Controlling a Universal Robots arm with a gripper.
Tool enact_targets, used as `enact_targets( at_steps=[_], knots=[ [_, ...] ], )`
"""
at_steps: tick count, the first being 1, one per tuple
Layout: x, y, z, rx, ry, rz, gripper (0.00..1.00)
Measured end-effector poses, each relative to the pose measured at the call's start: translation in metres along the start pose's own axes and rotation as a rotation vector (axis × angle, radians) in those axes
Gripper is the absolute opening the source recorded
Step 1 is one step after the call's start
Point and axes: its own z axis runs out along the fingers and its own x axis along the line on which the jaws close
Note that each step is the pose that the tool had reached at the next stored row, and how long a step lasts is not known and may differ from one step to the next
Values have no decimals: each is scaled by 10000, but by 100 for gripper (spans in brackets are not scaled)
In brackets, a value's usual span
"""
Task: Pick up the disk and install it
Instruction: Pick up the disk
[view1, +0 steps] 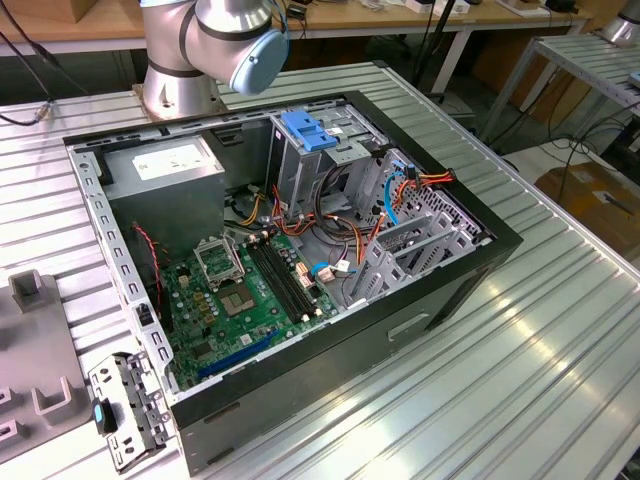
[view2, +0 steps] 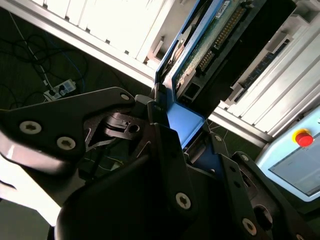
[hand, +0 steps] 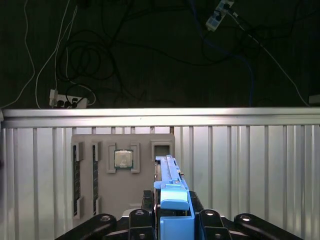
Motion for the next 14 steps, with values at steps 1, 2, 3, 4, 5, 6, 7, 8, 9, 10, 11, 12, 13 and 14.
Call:
enact_targets(
  at_steps=[1, 2, 3, 4, 5, 6, 7, 8, 9, 10, 11, 12, 13, 14],
  knots=[
    [0, 0, -6, 1, 0, 1, 37],
    [0, 0, -12, 0, 0, 1, 37],
    [0, 0, -16, 0, 0, 0, 37],
    [0, 0, -20, 0, 0, 0, 37],
    [0, 0, -25, 0, 0, 0, 37],
    [0, 0, -30, -1, 0, 0, 37],
    [0, 0, -33, 0, 0, 0, 37],
    [0, 0, -40, -2, 0, 0, 37],
    [0, 0, -43, -2, 0, 0, 37],
    [0, 0, -48, -3, 0, 0, 37],
    [0, 0, -51, -2, 0, 0, 37],
    [-1, 0, -53, -2, 0, 0, 37],
    [-1, 0, -53, -1, -1, 0, 37],
    [0, 0, -54, -3, 0, 0, 37]
  ],
)
